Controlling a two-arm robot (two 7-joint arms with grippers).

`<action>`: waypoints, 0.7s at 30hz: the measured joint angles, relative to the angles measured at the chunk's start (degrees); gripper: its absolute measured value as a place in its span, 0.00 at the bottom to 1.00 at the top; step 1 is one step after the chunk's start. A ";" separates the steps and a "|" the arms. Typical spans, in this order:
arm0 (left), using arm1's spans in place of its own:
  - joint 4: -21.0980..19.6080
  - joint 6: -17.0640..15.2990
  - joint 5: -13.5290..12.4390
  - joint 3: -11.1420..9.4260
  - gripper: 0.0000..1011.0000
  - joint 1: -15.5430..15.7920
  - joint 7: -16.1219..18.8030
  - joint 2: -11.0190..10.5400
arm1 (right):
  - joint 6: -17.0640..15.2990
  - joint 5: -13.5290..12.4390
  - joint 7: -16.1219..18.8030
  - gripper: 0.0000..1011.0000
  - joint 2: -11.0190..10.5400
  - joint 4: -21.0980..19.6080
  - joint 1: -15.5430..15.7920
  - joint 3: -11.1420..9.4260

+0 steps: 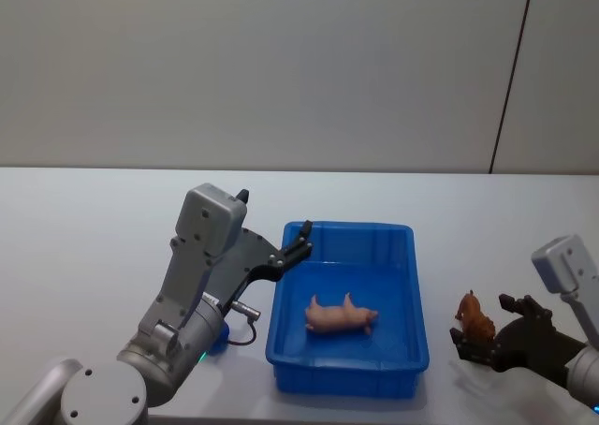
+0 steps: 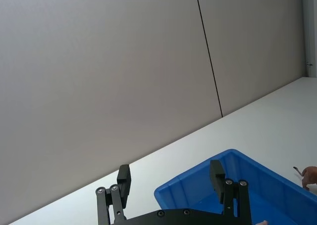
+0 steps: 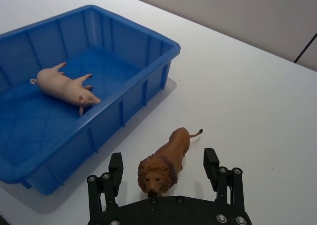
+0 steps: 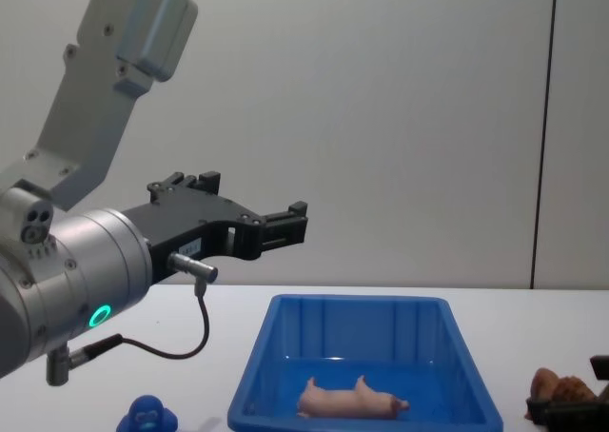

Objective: Pick up the two dolls from the table and place them into the box.

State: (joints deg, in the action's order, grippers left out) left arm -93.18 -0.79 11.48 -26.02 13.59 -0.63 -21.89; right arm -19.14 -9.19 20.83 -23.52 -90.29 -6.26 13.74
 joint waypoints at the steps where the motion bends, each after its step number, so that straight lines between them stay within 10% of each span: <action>1: 0.00 0.00 0.00 0.00 0.99 0.00 0.00 0.00 | -0.12 0.08 0.04 0.99 0.01 0.11 -0.04 0.03; 21: 0.00 0.00 0.00 0.00 0.99 0.00 0.00 0.00 | -1.58 0.63 0.24 0.49 -0.20 0.95 -0.14 0.09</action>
State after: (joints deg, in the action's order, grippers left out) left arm -93.17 -0.79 11.48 -26.02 13.59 -0.63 -21.89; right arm -20.71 -8.56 21.07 -23.72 -89.34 -6.40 13.83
